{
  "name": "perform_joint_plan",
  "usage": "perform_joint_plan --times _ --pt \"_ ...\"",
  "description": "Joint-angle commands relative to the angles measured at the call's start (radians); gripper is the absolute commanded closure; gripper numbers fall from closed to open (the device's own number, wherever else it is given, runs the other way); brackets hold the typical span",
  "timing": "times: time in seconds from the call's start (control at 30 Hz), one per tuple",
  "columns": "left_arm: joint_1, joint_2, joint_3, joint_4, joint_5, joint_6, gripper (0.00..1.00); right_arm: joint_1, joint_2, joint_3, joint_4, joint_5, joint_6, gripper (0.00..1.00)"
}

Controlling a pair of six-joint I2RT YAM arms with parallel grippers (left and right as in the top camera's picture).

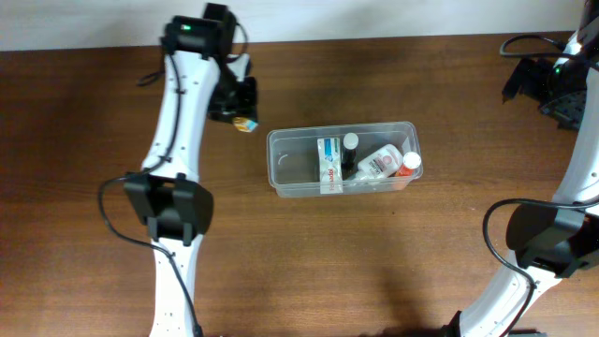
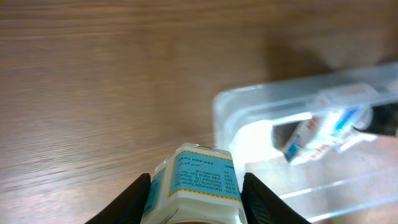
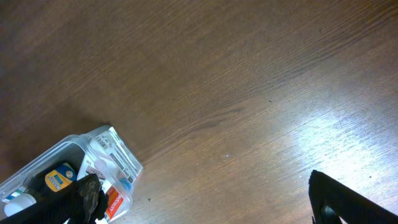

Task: Pack container
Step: 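Carry the amber jar right and lower it into the container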

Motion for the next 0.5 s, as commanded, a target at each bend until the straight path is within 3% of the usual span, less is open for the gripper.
perform_joint_plan --times 0.0,0.47 --pt "-0.046 -0.026 0.021 -0.004 0.021 0.017 0.56 -0.005 -0.021 -0.001 -0.005 0.002 0.008 0.02" --pt "-0.177 -0.024 0.016 -0.003 -0.014 0.016 0.55 -0.005 -0.021 -0.001 -0.005 0.002 0.008 0.02"
